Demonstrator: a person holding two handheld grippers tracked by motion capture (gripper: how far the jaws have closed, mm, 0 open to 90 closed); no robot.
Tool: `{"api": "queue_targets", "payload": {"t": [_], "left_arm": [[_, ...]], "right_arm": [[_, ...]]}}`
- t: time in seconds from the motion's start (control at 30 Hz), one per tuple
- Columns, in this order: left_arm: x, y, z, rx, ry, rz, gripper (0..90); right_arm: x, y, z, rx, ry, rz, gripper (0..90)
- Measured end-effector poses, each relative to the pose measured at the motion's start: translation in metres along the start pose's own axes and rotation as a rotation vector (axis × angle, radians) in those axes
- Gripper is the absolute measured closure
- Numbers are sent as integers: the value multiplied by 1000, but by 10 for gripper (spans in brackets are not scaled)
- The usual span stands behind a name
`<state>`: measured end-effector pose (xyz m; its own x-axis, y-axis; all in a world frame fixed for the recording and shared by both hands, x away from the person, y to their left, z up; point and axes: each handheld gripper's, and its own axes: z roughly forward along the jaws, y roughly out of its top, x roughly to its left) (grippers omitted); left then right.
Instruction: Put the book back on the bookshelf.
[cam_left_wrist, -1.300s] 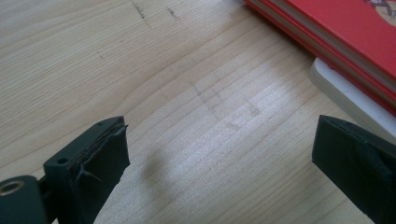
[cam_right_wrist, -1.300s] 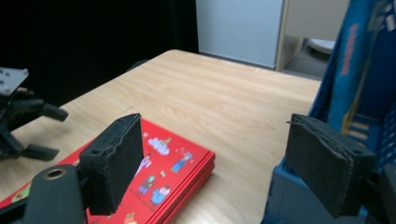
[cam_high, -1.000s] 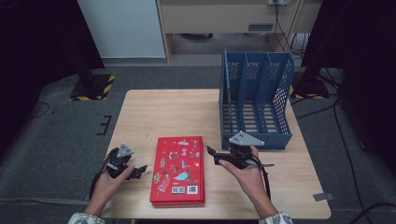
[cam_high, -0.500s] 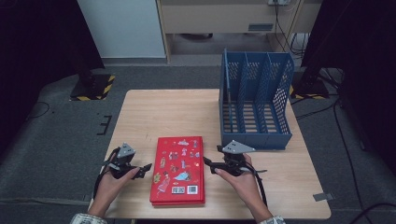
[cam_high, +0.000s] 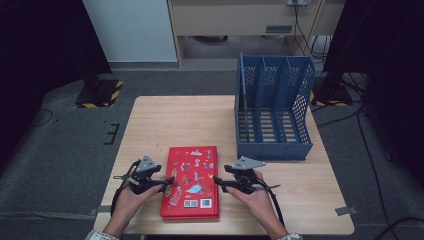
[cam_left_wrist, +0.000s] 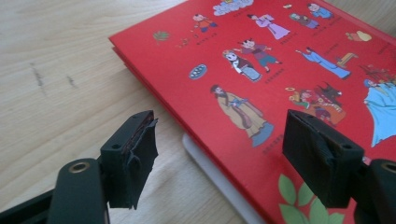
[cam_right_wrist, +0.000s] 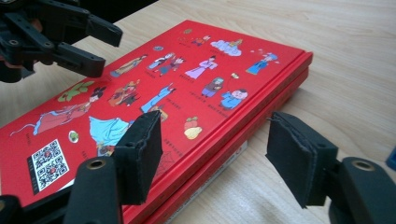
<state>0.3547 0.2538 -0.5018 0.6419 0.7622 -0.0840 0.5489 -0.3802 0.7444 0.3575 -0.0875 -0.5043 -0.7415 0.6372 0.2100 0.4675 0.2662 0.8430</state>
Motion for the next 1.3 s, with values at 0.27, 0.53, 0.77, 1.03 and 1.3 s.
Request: {"api": "queue_targets", "payload": {"t": [0.27, 0.53, 0.77, 1.03, 1.3], "left_arm": [[2, -1, 7, 18, -73, -52, 209], [1, 0, 10, 11, -92, -48, 258], [-1, 5, 12, 1, -83, -8, 248], [-6, 10, 19, 5, -83, 25, 225], [-10, 11, 22, 5, -105, 49, 217]], "right_arm": [[3, -1, 3, 16, 14, -5, 309], [5, -3, 6, 35, 26, -8, 293], [6, -5, 10, 59, 34, -7, 265], [6, -6, 12, 69, 35, -2, 237], [4, -10, 18, 93, 35, 23, 145]]}}
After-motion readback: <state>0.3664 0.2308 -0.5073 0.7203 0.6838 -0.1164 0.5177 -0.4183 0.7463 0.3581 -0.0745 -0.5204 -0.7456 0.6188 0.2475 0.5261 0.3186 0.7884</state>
